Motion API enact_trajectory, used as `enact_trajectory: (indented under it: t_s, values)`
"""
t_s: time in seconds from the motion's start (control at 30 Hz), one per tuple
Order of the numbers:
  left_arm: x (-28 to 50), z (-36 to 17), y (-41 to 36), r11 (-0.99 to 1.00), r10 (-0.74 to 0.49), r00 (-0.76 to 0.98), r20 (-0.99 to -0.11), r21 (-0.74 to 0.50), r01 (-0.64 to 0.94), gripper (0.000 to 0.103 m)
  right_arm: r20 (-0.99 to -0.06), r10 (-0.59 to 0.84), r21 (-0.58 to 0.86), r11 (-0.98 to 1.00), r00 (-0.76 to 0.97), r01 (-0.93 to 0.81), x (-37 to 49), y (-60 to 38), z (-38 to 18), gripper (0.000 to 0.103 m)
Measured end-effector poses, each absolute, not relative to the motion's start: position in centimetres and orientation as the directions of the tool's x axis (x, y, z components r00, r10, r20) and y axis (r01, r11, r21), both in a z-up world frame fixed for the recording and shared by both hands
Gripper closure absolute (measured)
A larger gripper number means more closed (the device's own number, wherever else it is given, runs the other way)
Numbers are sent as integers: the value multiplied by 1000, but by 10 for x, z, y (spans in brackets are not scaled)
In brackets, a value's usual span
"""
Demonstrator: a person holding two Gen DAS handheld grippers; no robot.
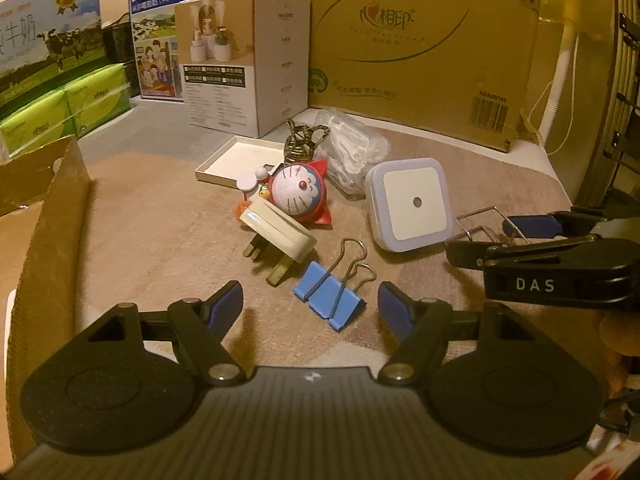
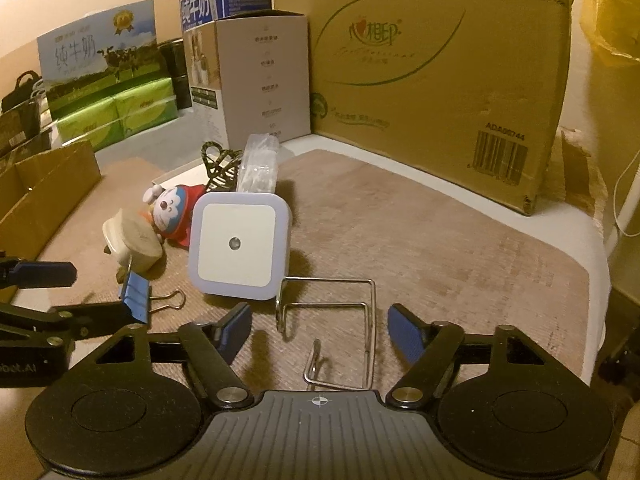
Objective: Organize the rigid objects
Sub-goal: 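Grasp the blue binder clip with the left tool while the right tool grasps the metal wire rack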
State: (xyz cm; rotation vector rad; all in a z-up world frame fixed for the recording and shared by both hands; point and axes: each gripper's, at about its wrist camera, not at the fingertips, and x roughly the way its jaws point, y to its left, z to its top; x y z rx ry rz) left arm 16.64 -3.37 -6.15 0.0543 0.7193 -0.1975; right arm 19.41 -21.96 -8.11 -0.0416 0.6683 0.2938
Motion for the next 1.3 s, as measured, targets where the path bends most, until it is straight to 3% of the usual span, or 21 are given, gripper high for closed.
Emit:
enact_trajectory:
  t_s: [0.13, 0.4, 0.73, 0.87, 1.17, 1.3]
  values:
    - [171, -64, -37, 974, -172, 731, -660, -5, 225, 36, -624, 250, 46, 958, 740, -285, 196, -219, -84, 50]
    - [174, -70, -46, 936, -213, 700, -681, 63, 347, 42, -619, 246, 53, 961, 746, -273, 194, -225, -84, 51]
    - [188, -78, -48, 921, -226, 694, -684, 83, 381, 49, -617, 249, 61, 961, 746, -270, 193, -226, -84, 51]
    - [190, -78, -47, 924, -248, 679, -691, 43, 381, 59, -618, 249, 64, 961, 745, -268, 192, -226, -84, 51]
    - [157, -74, -47, 939, -251, 663, -705, -12, 343, 60, -621, 254, 73, 961, 741, -269, 185, -227, -81, 51]
    - [144, -74, -45, 921, -271, 653, -707, 7, 390, 54, -619, 256, 71, 960, 743, -272, 179, -227, -79, 51]
